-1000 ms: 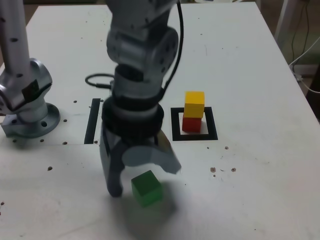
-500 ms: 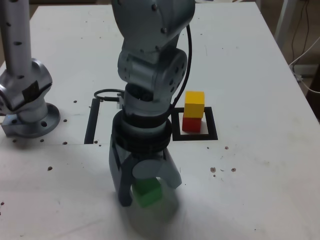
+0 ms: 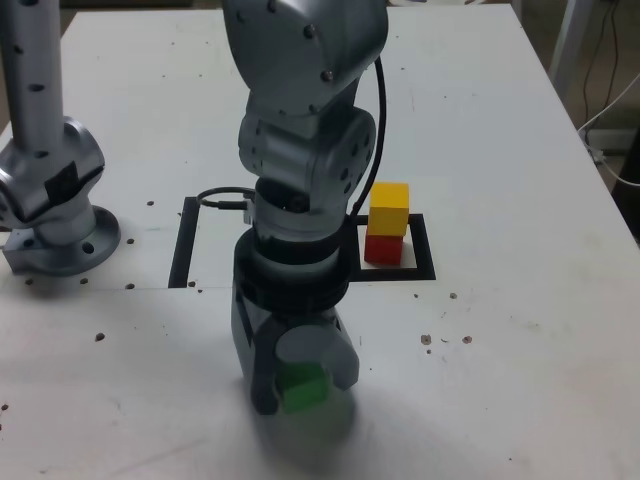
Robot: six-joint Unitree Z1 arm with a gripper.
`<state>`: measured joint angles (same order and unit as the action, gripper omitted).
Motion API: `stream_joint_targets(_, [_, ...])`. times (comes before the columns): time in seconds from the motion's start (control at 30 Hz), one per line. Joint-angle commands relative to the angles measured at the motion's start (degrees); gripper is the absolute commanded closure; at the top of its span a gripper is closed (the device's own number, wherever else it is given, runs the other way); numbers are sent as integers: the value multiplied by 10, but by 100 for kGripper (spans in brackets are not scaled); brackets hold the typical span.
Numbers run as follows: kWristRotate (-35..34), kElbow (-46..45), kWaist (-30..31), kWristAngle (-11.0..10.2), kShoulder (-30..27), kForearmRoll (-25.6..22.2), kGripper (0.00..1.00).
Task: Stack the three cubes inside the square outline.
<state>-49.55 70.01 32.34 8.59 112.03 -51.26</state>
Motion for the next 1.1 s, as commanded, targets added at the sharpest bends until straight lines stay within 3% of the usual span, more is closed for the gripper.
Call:
stream_joint_targets(0.0, [0, -1, -1, -6, -2, 1, 84])
stream_joint_targets(0.13, [-1, 7, -3, -15, -12, -27, 90])
stream_joint_targets(0.33, [55, 57, -29, -45, -42, -133, 94])
stream_joint_targets(0.5, [174, 110, -83, -62, -69, -230, 94])
stream_joint_targets(0.7, [348, 188, -162, -96, -78, -320, 94])
stream_joint_targets(0.87, [459, 237, -213, -97, -56, -339, 94])
stream_joint_targets(1.07, [488, 261, -238, -89, -29, -337, 94])
